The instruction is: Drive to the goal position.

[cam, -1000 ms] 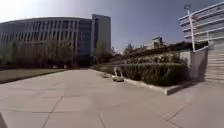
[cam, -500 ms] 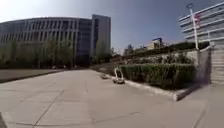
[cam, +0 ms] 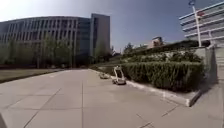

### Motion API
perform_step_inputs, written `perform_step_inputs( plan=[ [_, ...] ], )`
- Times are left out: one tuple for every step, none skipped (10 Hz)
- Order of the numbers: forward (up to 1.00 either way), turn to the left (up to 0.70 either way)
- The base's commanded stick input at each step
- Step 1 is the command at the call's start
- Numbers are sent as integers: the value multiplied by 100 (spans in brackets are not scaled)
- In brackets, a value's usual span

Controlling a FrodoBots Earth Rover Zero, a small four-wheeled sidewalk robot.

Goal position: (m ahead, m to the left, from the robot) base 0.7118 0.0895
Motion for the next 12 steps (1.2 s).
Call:
perform_step_inputs(
  plan=[
    [70,0],
    [70,0],
    [70,0],
    [70,0],
    [70,0],
    [70,0],
    [70,0],
    [70,0],
    [70,0],
    [70,0],
    [70,0],
    [70,0]
  ],
)
